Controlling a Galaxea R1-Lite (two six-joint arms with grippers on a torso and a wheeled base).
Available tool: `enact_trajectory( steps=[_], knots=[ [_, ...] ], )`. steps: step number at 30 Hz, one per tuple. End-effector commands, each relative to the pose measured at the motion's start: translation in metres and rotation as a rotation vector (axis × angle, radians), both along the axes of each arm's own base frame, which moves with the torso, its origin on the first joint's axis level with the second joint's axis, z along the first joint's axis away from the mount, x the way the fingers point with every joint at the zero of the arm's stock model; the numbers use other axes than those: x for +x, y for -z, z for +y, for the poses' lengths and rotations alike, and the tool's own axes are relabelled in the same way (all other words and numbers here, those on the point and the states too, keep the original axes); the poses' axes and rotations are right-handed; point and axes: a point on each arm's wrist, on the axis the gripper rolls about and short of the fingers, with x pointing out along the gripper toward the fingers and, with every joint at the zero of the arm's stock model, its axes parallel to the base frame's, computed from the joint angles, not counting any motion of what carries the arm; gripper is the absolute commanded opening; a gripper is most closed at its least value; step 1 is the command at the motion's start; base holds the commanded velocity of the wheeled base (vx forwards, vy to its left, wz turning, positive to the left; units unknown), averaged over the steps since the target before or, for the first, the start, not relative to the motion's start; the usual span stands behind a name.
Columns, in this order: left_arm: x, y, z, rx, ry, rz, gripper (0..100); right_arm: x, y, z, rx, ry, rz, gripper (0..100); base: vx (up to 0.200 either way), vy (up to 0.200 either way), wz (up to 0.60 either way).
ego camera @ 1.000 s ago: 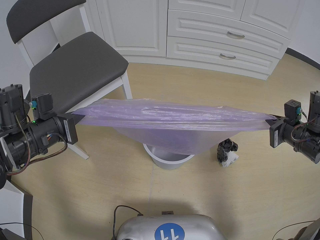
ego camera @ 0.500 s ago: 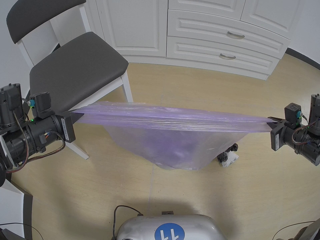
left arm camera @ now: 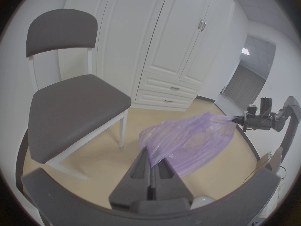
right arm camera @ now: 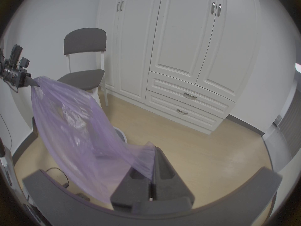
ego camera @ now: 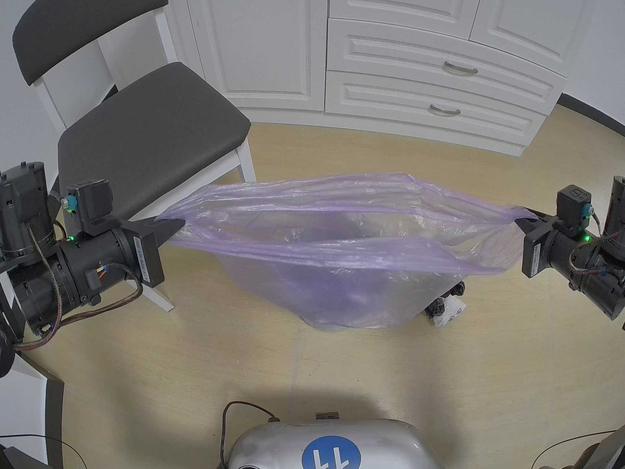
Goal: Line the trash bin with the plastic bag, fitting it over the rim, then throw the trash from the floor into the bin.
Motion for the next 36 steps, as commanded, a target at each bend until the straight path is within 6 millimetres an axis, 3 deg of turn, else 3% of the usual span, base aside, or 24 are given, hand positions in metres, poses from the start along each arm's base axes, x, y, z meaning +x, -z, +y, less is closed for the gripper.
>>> enact_trajectory(
  steps=[1,11,13,22,36],
  knots=[
    [0.010,0.006,-0.014,-0.009,0.033,-0.007,0,0.012,0.008,0.015,0.039,-0.044,0.005,0,0.000,0.000,0.00],
    [0.021,0.014,-0.033,-0.031,0.051,-0.054,0,0.020,0.017,0.041,0.099,-0.119,-0.056,0,0.000,0.000,0.00],
    [0.021,0.014,-0.033,-0.029,0.041,-0.057,0,0.019,0.016,0.040,0.099,-0.113,-0.059,0,0.000,0.000,0.00],
    [0.037,0.015,0.001,-0.009,-0.113,-0.052,0,0.004,0.007,0.000,-0.003,0.005,-0.040,0,0.000,0.000,0.00],
    [0.043,0.014,0.016,0.040,-0.225,-0.083,0,-0.008,0.020,-0.006,-0.139,0.004,0.006,0,0.000,0.000,0.00]
  ],
)
